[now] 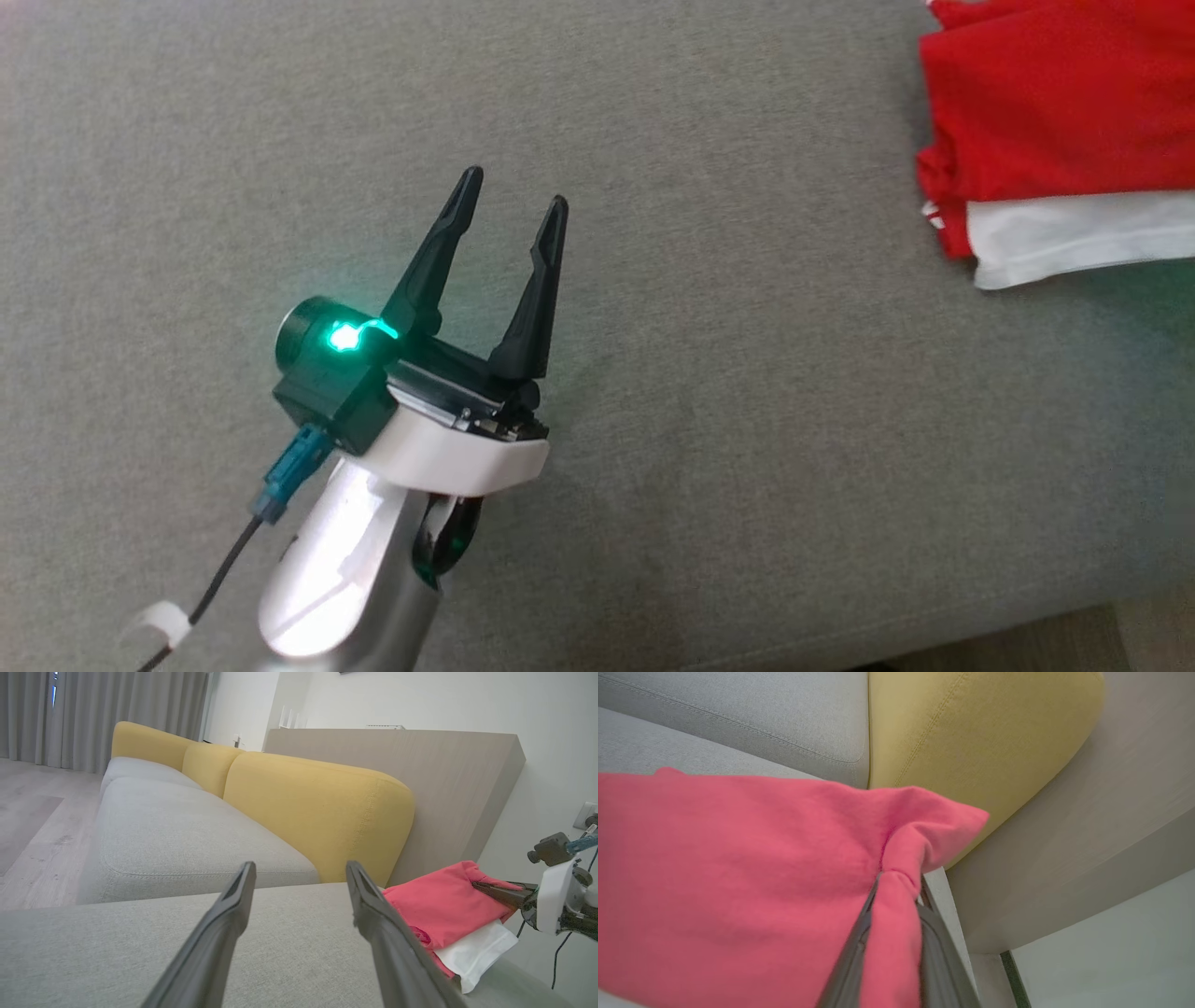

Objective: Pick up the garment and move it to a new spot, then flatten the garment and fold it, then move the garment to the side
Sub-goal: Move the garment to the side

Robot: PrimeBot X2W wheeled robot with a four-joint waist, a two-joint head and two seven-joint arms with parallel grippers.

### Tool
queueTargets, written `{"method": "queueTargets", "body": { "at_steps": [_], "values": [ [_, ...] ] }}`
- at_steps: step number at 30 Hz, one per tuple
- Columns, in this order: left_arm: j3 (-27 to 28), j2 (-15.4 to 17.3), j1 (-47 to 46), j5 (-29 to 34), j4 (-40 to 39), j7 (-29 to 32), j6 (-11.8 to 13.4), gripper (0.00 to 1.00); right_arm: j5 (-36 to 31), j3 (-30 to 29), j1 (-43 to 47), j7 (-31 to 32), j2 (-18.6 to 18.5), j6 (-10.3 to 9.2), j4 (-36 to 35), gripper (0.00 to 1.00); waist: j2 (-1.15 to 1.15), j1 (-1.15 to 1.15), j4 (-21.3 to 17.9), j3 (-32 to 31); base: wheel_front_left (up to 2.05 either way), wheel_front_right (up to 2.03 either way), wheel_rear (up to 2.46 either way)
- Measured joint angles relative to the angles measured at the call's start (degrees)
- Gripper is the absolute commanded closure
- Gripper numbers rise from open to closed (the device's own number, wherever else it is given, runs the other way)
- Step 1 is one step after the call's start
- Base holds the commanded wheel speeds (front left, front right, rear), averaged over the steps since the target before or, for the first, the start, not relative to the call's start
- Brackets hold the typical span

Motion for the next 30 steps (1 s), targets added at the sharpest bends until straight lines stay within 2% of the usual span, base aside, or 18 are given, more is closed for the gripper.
{"method": "queueTargets", "body": {
  "at_steps": [8, 9, 10, 18, 23, 30],
  "values": [
    [0.02, 0.55, -0.16, -0.49, 0.02, 0.0, 0.0, 0.0, -1.49, -4.89, -0.29, 1.11, 1.03, 0.0, 4.46, 1.0, 0.0, 0.0, 1.58, 1.11, 0.0, 0.0, 0.0],
    [0.05, 0.68, -0.16, -0.48, 0.02, 0.0, 0.0, 0.0, -2.01, -5.49, -0.29, 1.11, 1.27, 0.0, 4.9, 0.43, 0.0, 0.0, 1.7, 1.1, 0.0, 0.0, 0.0],
    [0.15, 0.81, -0.16, -0.49, 0.03, 0.0, 0.0, 0.0, -2.67, -6.31, -0.28, 1.09, 1.59, 0.0, 5.04, 0.0, 0.0, 0.0, 1.79, 1.03, 0.0, 0.0, 0.0],
    [2.97, 0.97, 0.16, -0.59, 0.1, 0.0, 0.0, 0.0, -5.39, -12.24, -0.3, -0.23, 4.91, 0.0, 3.74, 0.0, 0.0, -0.01, 1.85, -1.99, 0.0, 0.0, 0.0],
    [6.27, 0.82, 2.38, -0.75, -0.05, 0.0, 0.0, 0.0, -4.93, -11.39, -0.36, -1.59, 8.36, 0.0, -0.97, 0.0, 0.0, -0.01, 2.04, -5.16, 0.0, 0.0, 0.0],
    [11.01, 0.63, 6.07, -0.73, -0.66, 0.0, 0.0, 0.0, 0.13, -7.82, 0.14, -1.67, 13.97, 0.0, -10.57, 0.0, 0.0, -0.01, 3.02, -9.71, 0.0, 0.0, 0.0]
  ]
}}
